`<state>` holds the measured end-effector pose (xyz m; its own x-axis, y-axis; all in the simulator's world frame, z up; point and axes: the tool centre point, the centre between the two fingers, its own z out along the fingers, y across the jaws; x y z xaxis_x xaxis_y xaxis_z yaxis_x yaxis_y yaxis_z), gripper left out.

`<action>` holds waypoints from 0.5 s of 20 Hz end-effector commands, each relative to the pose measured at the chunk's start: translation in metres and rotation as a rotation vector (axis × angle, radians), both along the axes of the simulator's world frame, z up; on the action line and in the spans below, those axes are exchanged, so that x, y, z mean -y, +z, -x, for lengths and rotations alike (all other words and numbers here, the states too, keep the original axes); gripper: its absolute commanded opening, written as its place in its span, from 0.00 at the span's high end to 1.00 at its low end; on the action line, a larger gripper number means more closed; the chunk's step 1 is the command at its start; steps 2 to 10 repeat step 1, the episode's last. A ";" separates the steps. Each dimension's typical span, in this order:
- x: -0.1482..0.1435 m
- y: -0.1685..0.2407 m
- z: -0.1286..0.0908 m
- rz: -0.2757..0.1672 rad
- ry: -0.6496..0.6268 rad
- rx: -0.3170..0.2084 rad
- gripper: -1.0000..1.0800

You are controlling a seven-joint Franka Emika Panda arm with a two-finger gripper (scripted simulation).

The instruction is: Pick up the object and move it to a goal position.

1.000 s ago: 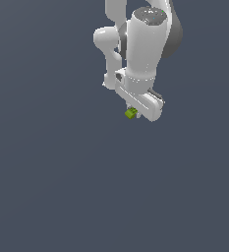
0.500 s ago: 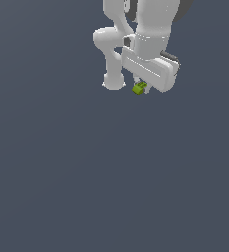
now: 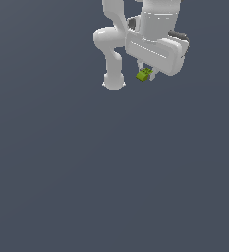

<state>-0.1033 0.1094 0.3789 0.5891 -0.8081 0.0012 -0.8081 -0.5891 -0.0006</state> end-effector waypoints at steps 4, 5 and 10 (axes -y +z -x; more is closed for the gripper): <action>-0.001 0.002 0.001 0.000 0.000 -0.001 1.00; -0.001 0.002 0.001 0.000 0.000 -0.001 1.00; -0.001 0.002 0.001 0.000 0.000 -0.001 1.00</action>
